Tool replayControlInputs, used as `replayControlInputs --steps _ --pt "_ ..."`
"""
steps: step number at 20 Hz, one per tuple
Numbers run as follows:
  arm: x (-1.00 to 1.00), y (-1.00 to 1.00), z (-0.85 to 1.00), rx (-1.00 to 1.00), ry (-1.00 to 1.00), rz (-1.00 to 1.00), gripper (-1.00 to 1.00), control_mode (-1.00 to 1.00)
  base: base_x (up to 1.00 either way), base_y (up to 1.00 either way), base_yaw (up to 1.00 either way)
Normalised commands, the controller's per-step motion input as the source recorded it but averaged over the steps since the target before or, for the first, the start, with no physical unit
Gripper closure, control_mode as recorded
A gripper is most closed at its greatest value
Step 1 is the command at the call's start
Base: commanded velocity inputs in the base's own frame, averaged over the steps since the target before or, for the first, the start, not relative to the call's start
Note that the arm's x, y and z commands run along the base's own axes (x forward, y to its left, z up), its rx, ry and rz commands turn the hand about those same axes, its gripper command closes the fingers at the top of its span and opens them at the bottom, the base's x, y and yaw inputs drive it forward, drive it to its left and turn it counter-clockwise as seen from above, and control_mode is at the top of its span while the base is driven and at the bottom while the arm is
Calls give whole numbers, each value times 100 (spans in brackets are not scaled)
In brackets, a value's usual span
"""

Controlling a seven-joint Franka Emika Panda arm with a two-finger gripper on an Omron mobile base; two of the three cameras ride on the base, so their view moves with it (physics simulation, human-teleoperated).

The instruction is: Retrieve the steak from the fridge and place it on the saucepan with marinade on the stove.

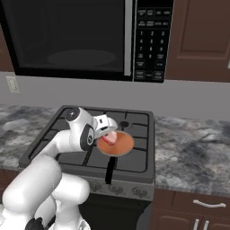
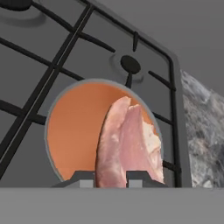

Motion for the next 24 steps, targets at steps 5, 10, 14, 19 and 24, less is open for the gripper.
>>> replayControlInputs --steps 5,10,14,19,24 --pt "29 -1 -11 1 6 0 100 -100 0 0 0" --pt "23 0 -27 0 2 0 100 -100 0 0 0" --pt "23 -10 -35 0 0 -1 100 -100 0 0 0" --pt "18 -25 -30 0 0 -3 100 -100 0 0 0" --pt "20 -18 -19 0 0 -3 100 -100 0 0 0"
